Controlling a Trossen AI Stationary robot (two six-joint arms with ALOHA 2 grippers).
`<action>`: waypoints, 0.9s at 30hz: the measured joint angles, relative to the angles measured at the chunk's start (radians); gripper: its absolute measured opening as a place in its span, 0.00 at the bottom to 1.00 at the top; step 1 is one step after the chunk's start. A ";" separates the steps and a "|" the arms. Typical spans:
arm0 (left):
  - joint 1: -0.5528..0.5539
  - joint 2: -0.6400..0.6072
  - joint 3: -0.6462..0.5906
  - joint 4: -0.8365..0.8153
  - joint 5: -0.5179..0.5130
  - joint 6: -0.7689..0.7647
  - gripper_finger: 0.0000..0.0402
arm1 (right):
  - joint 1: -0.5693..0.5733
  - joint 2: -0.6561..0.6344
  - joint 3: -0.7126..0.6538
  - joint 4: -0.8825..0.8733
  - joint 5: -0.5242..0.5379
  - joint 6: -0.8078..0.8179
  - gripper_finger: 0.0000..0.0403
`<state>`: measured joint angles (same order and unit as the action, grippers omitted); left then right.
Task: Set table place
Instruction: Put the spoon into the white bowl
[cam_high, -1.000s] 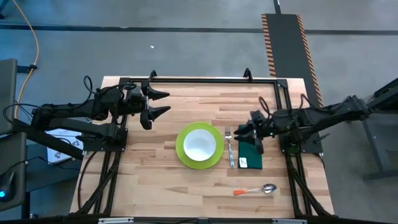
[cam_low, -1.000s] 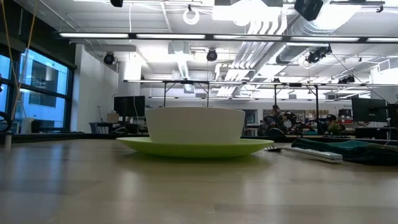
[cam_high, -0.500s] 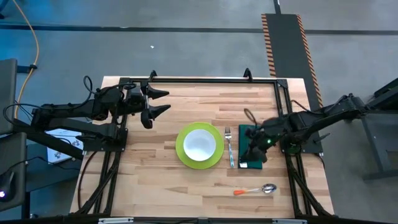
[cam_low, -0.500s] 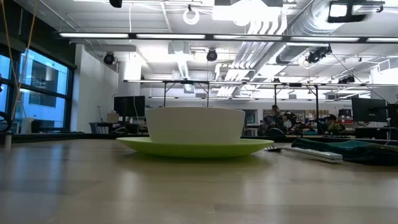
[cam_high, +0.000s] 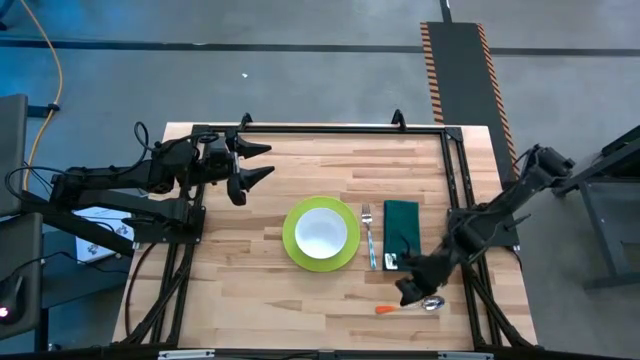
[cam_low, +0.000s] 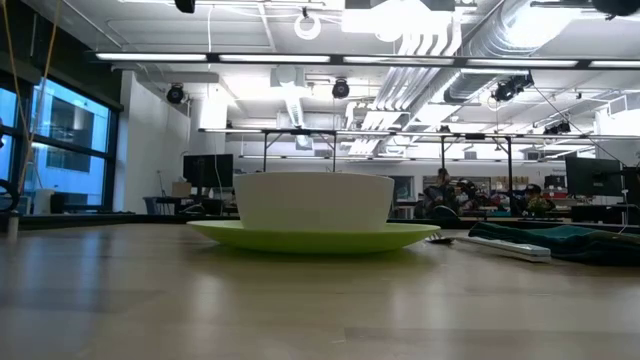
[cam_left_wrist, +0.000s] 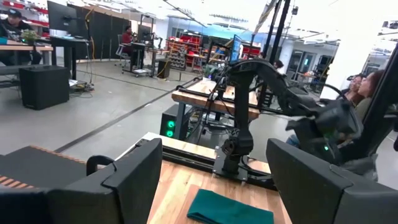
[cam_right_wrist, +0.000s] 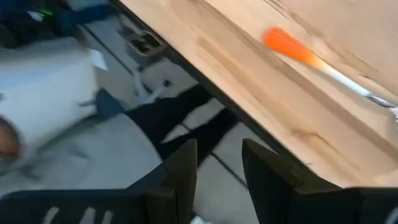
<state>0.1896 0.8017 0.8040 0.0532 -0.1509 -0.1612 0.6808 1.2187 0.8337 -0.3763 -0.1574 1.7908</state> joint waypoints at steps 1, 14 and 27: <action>0.000 0.000 0.000 0.000 0.000 0.000 0.69 | 0.014 0.017 0.000 0.000 0.000 -0.007 0.29; 0.000 0.000 0.000 0.000 0.000 0.000 0.69 | 0.176 0.196 0.000 0.007 0.115 0.517 0.29; 0.000 0.000 0.000 0.003 0.000 0.000 0.69 | 0.171 0.404 0.012 -0.044 0.048 0.565 0.29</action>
<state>0.1898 0.8017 0.8040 0.0561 -0.1509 -0.1613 0.8514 1.6223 0.8455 -0.4207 -0.1098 2.3562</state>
